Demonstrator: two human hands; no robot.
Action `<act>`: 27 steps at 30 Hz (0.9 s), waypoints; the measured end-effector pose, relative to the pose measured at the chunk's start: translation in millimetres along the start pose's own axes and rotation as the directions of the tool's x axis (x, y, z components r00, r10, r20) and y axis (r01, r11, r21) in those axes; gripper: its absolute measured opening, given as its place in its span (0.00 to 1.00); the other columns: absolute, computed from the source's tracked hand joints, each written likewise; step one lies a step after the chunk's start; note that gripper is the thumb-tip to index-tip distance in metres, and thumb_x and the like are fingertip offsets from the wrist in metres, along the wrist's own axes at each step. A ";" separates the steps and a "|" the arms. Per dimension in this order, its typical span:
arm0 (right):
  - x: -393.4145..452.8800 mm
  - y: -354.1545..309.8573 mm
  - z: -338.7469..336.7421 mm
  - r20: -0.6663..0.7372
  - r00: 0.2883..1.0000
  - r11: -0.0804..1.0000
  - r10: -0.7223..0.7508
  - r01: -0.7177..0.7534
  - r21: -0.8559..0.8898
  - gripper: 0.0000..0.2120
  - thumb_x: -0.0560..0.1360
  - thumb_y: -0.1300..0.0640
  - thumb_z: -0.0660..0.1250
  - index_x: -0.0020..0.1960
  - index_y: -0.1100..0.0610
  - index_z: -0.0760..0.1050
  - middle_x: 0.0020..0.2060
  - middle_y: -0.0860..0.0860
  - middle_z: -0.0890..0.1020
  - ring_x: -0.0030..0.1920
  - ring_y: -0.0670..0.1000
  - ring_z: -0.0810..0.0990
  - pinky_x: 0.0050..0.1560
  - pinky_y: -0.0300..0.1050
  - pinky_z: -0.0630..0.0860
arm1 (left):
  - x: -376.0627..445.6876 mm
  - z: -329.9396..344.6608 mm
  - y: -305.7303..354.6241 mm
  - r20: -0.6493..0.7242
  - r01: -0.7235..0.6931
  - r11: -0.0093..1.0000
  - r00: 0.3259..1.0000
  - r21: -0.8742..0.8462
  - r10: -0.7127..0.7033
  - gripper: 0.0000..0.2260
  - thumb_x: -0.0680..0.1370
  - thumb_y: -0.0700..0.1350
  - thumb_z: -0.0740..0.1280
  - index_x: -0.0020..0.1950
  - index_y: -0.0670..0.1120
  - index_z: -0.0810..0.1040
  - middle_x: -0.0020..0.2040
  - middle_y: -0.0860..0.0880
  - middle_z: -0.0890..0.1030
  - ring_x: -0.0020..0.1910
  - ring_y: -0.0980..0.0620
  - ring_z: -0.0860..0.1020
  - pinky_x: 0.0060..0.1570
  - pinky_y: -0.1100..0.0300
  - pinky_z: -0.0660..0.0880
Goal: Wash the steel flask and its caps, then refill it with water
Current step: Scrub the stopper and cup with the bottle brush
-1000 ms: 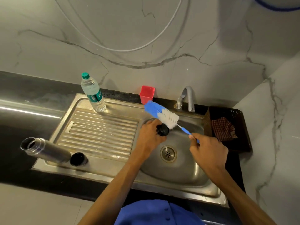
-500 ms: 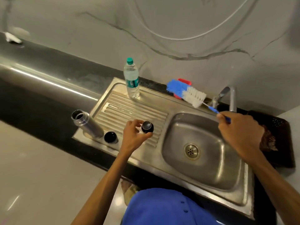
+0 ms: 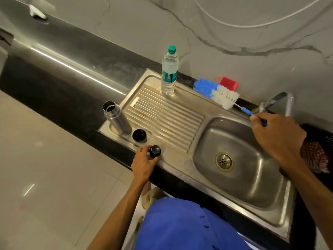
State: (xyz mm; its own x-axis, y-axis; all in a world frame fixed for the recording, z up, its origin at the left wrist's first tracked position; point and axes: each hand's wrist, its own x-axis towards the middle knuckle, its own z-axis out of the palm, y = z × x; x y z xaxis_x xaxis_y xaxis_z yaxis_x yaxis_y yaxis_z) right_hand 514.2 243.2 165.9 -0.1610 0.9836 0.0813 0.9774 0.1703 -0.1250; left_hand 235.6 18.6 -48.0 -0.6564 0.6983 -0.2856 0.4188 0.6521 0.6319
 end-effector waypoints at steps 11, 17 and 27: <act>-10.2 -10.6 0.1 0.016 1.000 0.999 -0.001 0.000 0.040 0.16 0.81 0.43 0.61 0.59 0.48 0.83 0.44 0.59 0.83 0.46 0.65 0.81 0.47 0.57 0.79 | 12.9 -7.5 -13.7 0.070 -0.016 0.998 0.997 0.060 0.012 0.37 0.73 0.58 0.79 0.77 0.53 0.67 0.72 0.50 0.76 0.67 0.48 0.77 0.62 0.44 0.78; -7.3 -9.3 -0.1 0.010 1.000 0.998 0.003 -0.003 0.067 0.14 0.82 0.45 0.63 0.59 0.49 0.84 0.44 0.60 0.83 0.47 0.65 0.80 0.46 0.56 0.77 | 16.2 -37.1 -14.8 -0.093 -0.294 0.942 0.946 0.159 0.311 0.25 0.79 0.54 0.73 0.74 0.51 0.71 0.68 0.48 0.75 0.63 0.49 0.76 0.60 0.45 0.80; 7.4 8.0 -9.5 -0.013 0.999 0.997 0.034 -0.033 0.065 0.13 0.82 0.46 0.63 0.58 0.50 0.85 0.44 0.61 0.83 0.46 0.65 0.80 0.43 0.49 0.68 | 91.6 -39.2 7.6 0.061 -0.128 0.948 0.992 0.293 0.115 0.30 0.72 0.37 0.77 0.73 0.43 0.73 0.71 0.40 0.75 0.67 0.38 0.73 0.67 0.42 0.74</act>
State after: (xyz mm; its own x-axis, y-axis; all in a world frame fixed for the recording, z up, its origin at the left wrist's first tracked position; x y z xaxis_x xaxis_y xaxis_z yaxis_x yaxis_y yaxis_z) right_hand 522.1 251.3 174.9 -0.1257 0.9880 0.0898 0.9714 0.1409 -0.1913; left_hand 154.1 75.9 -41.1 -0.5645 0.7851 -0.2548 0.6645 0.6154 0.4240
